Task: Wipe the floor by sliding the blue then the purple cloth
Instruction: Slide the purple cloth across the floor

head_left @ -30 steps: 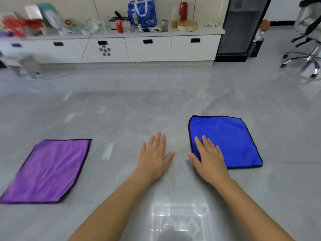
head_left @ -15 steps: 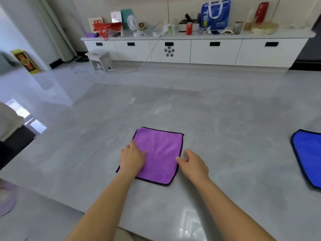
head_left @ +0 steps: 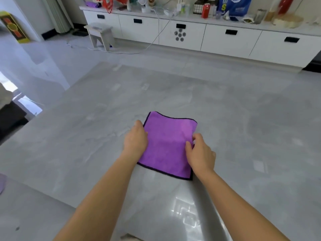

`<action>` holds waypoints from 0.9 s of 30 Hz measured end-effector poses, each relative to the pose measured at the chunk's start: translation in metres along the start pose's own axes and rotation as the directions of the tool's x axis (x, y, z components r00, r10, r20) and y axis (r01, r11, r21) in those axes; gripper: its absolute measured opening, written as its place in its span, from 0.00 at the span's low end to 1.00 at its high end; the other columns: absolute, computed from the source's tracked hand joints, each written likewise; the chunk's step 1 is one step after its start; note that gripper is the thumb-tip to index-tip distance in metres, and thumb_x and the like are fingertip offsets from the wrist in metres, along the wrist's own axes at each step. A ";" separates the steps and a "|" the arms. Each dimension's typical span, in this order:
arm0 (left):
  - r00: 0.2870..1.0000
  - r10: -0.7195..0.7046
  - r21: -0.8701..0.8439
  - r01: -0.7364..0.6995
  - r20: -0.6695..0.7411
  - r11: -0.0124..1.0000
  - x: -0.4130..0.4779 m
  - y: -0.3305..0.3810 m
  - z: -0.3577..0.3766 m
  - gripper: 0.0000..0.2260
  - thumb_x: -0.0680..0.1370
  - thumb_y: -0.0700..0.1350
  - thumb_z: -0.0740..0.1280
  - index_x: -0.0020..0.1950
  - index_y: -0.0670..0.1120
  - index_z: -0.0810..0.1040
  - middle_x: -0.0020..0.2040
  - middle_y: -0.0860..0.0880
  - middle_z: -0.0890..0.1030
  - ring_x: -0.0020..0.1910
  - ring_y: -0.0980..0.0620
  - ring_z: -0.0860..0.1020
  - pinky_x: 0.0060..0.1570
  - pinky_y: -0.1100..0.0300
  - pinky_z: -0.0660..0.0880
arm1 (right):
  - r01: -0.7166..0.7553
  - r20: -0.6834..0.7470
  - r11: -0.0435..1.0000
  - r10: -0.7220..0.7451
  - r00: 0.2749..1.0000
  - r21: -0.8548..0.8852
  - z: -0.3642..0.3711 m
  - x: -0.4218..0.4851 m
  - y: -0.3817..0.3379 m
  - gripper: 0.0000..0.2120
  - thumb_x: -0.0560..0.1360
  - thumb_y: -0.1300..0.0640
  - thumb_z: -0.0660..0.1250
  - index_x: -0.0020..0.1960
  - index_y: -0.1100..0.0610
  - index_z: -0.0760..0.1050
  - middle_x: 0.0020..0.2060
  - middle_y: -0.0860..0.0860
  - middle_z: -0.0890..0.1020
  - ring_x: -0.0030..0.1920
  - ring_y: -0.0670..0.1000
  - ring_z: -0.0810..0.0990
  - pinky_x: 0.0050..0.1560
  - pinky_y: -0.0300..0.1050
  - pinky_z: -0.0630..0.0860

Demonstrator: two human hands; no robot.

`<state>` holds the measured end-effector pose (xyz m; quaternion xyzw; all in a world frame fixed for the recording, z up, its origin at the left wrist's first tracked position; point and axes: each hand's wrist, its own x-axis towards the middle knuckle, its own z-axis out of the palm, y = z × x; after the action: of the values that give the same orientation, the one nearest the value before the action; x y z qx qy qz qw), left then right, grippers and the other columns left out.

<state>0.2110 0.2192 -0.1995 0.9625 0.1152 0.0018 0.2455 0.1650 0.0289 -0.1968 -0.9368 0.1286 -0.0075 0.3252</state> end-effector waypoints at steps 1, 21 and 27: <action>0.999 0.030 -0.029 -0.031 -0.017 0.999 0.002 -0.006 -0.002 0.17 0.77 0.38 0.61 0.66 0.41 0.65 0.59 0.35 0.76 0.56 0.33 0.76 0.52 0.44 0.73 | 0.028 0.000 0.999 -0.028 1.000 0.036 0.006 -0.003 -0.006 0.13 0.77 0.53 0.60 0.61 0.52 0.67 0.37 0.52 0.80 0.46 0.60 0.81 0.56 0.53 0.69; 0.998 -0.016 0.274 0.032 -0.058 0.961 0.166 -0.186 -0.101 0.22 0.74 0.53 0.68 0.62 0.41 0.75 0.66 0.42 0.70 0.62 0.38 0.72 0.58 0.41 0.74 | 0.285 0.204 0.958 -0.287 0.936 0.040 0.181 0.064 -0.197 0.19 0.72 0.54 0.62 0.62 0.47 0.76 0.59 0.52 0.79 0.61 0.54 0.75 0.64 0.54 0.60; 0.992 -0.057 0.323 0.091 -0.115 0.942 0.196 -0.241 -0.143 0.32 0.71 0.59 0.69 0.70 0.46 0.67 0.74 0.45 0.63 0.70 0.40 0.64 0.66 0.39 0.66 | 0.395 0.284 0.918 -0.388 0.877 0.034 0.215 0.077 -0.252 0.26 0.71 0.53 0.63 0.68 0.46 0.67 0.62 0.56 0.74 0.62 0.57 0.74 0.64 0.55 0.62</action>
<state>0.3396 0.5357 -0.1976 0.9835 0.1626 0.0234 0.0759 0.3202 0.3306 -0.2180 -0.9386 -0.1113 0.0637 0.3204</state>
